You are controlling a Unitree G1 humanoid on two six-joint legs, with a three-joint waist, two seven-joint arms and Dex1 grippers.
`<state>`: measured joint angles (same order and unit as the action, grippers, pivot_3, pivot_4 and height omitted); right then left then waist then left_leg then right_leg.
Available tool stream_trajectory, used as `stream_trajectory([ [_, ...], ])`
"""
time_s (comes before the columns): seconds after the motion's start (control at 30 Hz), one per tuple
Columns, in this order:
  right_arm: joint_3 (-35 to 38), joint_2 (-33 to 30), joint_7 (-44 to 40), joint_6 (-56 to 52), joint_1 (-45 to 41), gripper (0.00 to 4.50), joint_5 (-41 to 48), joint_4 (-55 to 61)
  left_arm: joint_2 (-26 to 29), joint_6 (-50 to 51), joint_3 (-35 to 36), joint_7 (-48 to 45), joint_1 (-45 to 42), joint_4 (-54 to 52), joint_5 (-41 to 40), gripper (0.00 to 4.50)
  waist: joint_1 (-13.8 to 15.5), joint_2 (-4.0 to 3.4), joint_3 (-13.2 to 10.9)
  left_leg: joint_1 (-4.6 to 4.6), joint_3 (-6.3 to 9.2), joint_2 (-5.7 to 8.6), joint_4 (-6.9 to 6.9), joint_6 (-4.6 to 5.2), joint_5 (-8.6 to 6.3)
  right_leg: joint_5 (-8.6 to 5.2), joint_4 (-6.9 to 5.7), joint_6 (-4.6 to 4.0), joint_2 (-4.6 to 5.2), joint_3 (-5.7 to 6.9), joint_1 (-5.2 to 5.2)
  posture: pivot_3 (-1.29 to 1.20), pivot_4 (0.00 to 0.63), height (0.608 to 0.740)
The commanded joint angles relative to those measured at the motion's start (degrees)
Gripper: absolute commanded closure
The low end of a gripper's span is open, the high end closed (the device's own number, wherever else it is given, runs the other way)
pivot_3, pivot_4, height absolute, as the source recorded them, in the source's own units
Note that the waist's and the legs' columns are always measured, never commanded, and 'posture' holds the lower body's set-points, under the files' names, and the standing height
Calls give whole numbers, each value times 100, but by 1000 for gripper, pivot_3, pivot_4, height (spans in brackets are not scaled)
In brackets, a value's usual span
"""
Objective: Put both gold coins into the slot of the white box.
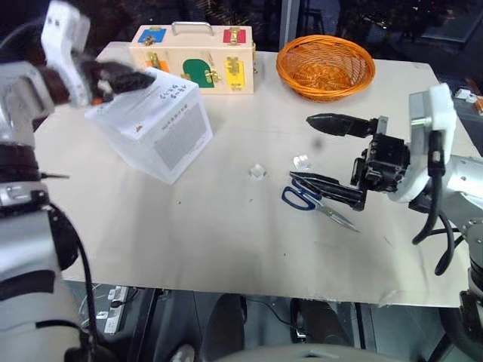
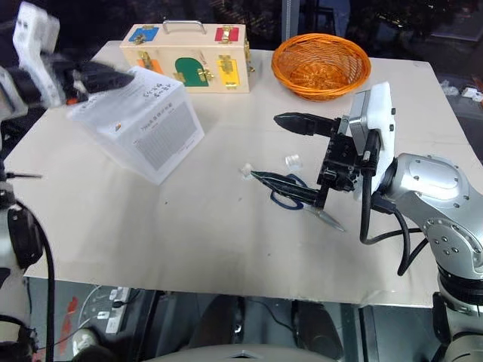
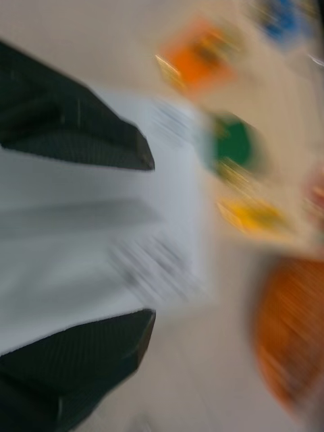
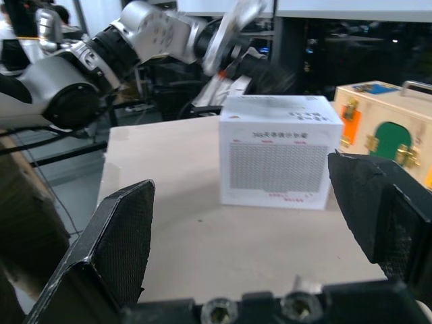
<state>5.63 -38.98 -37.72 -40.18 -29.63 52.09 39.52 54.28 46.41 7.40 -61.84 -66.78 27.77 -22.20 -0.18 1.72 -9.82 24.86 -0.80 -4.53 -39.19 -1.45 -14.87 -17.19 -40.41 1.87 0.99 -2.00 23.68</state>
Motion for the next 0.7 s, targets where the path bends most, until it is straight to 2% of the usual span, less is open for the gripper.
stream_trajectory([
  [0.03, 301, 11, 81, 159, -70, 0, 179, 94, -45, 735, 403, -179, 95, -1387, -862, 1376, -38, -4, 2, -1, -2, 1, 0, -4, 2, 0, 1, 1, 2, -2, -1, 0, 150, 726],
  [0.1, 379, 28, 146, 176, -81, 0, 288, 78, -423, 1249, 686, 242, 550, -2406, -1387, 1376, -64, -15, 7, -12, -12, 3, 4, -16, 9, 0, 1, 2, 5, -16, -5, 0, 150, 726],
  [0.17, 522, -31, 214, 160, 52, 0, 346, 137, -992, 1652, 943, 758, 1507, -3647, -1909, 1376, -72, -15, 7, -22, -13, 3, 6, -17, 10, 0, -12, 2, 3, -19, -6, 0, 150, 726],
  [0.2, 623, -105, 233, 120, 209, 0, 353, 197, -1126, 1551, 913, 793, 2015, -4121, -1976, 1376, -92, -39, 19, -23, -10, 0, 4, -17, 10, 0, -19, 2, -2, -18, -4, 0, 150, 726],
  [0.33, 1339, -553, 275, -83, 1332, 0, 377, 459, -1288, 964, 837, 940, 3775, -5459, -1867, 1376, -81, -25, 11, -29, -22, -1, -1, -19, 10, -3, -30, 3, 2, -38, -7, 0, 150, 726],
  [0.4, 1795, -780, 208, -115, 1957, 0, 322, 602, -1324, 833, 955, 1008, 4300, -5697, -1960, 1376, -54, -24, 11, -19, -15, -2, -1, -19, 10, -3, -26, 4, 0, -33, 0, 0, 150, 726],
  [0.5, 2695, -946, 1, -218, 3356, 0, 126, 835, -1249, 485, 1128, 919, 5245, -5891, -1897, 1376, -10, -24, 13, -39, -17, 2, 1, -6, 3, -4, -24, 4, 1, -35, -20, 0, 150, 726],
  [0.6, 3545, -794, -584, 30, 5295, 0, -775, 952, -1132, 136, 1331, 743, 6278, -5873, -1711, 1376, 10, -25, 15, -90, -20, 5, 14, 6, -4, -6, -10, 5, 0, -37, -65, 0, 150, 726],
  [0.7, 3913, -623, -873, 383, 6196, 0, -1152, 950, -1050, -198, 1264, 699, 6630, -5742, -1596, 1376, 3, -27, 19, -132, -22, 6, 48, 6, -5, -5, 31, 7, 0, -36, -112, 0, 150, 726],
])
